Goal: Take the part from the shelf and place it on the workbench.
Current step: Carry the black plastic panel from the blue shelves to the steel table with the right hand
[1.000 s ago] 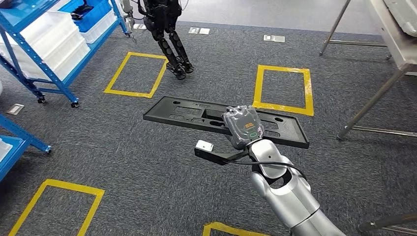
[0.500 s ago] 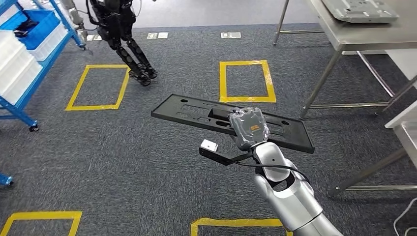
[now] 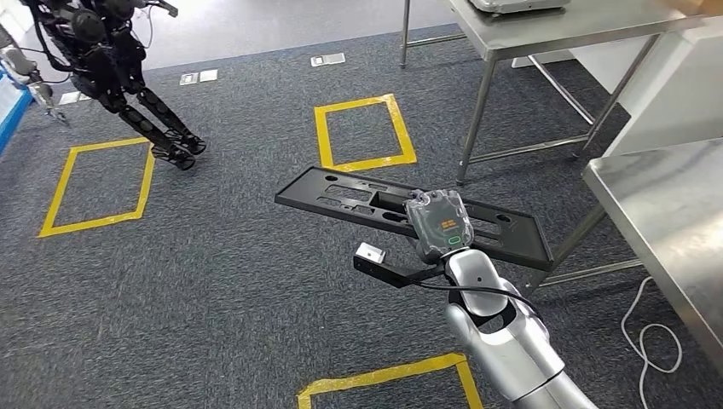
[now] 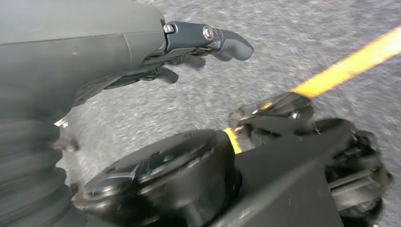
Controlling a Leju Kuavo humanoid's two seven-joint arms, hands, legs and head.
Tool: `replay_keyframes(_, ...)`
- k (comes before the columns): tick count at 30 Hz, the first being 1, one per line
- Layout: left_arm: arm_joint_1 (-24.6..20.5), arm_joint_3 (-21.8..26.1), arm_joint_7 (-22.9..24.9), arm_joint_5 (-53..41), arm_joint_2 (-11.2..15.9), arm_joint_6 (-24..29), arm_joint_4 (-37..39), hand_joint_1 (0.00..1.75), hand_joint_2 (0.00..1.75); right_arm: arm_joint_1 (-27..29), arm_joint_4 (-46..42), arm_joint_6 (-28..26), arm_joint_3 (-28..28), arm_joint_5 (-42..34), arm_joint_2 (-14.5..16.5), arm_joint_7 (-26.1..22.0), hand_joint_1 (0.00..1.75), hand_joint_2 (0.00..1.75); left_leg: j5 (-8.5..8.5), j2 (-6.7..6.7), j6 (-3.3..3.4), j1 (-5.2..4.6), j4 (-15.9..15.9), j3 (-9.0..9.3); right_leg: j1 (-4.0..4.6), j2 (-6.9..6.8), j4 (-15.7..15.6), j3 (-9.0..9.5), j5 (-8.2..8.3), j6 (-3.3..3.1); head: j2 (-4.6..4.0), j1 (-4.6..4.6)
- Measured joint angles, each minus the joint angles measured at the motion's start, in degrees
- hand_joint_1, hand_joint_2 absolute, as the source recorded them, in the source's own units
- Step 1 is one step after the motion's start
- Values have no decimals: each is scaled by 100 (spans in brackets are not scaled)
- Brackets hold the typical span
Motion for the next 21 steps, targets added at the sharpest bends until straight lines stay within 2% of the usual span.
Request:
replay_keyframes(1,-3,1,-3,4,-4,10,0,0,175,-3,15,1,2,-3,6,-21,175,175,49,-35,62,-42,69,-61,32,72,0,-2,10,-17,0,2)
replay_keyframes(2,-5,0,-5,3,-7,21,0,0,175,-9,28,1,5,-9,13,-38,175,175,193,-75,131,-90,-71,-21,57,148,-1,-5,20,-35,0,3)
replay_keyframes(3,1,0,-5,2,-8,32,1,0,175,-21,37,1,10,-17,25,-50,175,175,406,-162,207,-142,-405,119,72,231,-3,-9,35,-58,0,3)
replay_keyframes(4,10,-1,-5,2,-6,43,1,0,175,-35,41,1,15,-26,42,-55,175,175,581,-317,277,-183,-778,287,73,308,-6,-14,53,-80,0,5)
replay_keyframes(6,32,-1,-5,2,-1,56,2,0,175,-67,49,1,22,-39,74,-58,175,175,791,-556,378,-249,-1292,524,62,445,-21,-29,91,-90,-1,2)
replay_keyframes(7,31,-1,-4,2,0,58,2,0,175,-78,54,1,26,-43,86,-59,175,175,801,-594,402,-267,-1358,555,46,501,-38,-36,113,-72,-1,0)
replay_keyframes(9,19,0,-4,2,-8,60,1,0,175,-93,61,1,35,-46,95,-64,175,175,881,-460,437,-268,-1459,595,45,585,-88,-50,171,-15,-1,-8)
replay_keyframes(10,16,1,-4,2,-15,60,1,0,175,-103,62,1,40,-48,96,-66,175,175,941,-381,442,-252,-1551,623,71,503,-73,-85,159,-7,0,-4)
replay_keyframes(11,17,1,-5,2,-22,60,1,0,175,-122,65,1,45,-48,97,-68,175,175,1006,-291,446,-234,-1640,644,103,360,29,-154,92,-16,0,9)
replay_keyframes(13,35,1,-5,2,-36,59,2,0,175,-166,74,1,55,-48,100,-68,175,175,1075,-104,431,-227,-1730,639,127,4,571,-412,-215,-53,0,32)
replay_keyframes(15,63,1,-5,2,-44,58,2,0,175,-176,94,2,68,-49,99,-68,175,175,1086,90,421,-231,-1726,600,89,-133,1209,-645,-492,-26,-1,47)
replay_keyframes(16,72,1,-4,2,-49,59,2,0,175,-169,105,7,76,-50,96,-69,175,175,1090,182,414,-229,-1724,586,65,-164,1327,-658,-534,18,-1,49)
replay_keyframes(17,77,1,-2,2,-52,60,2,0,175,-166,116,12,85,-53,92,-69,175,175,1092,272,402,-226,-1720,576,40,-202,1211,-546,-491,82,-1,56)
replay_keyframes(18,77,1,1,2,-57,60,2,0,175,-170,124,19,92,-58,88,-69,175,175,1088,357,382,-222,-1713,571,20,-280,874,-317,-386,151,-1,60)
replay_keyframes(19,74,1,4,2,-61,60,2,0,175,-184,128,27,100,-68,86,-70,175,175,1077,435,352,-227,-1697,566,11,-419,452,-62,-292,191,-1,59)
replay_keyframes(20,72,2,8,2,-62,60,2,0,175,-201,131,34,108,-81,88,-70,175,175,1063,509,315,-239,-1675,559,23,-537,83,172,-198,206,-1,56)
replay_keyframes(21,69,3,13,3,-61,60,2,0,175,-219,132,42,113,-96,89,-70,175,175,1049,568,279,-251,-1653,555,33,-609,-152,308,-143,177,-1,50)
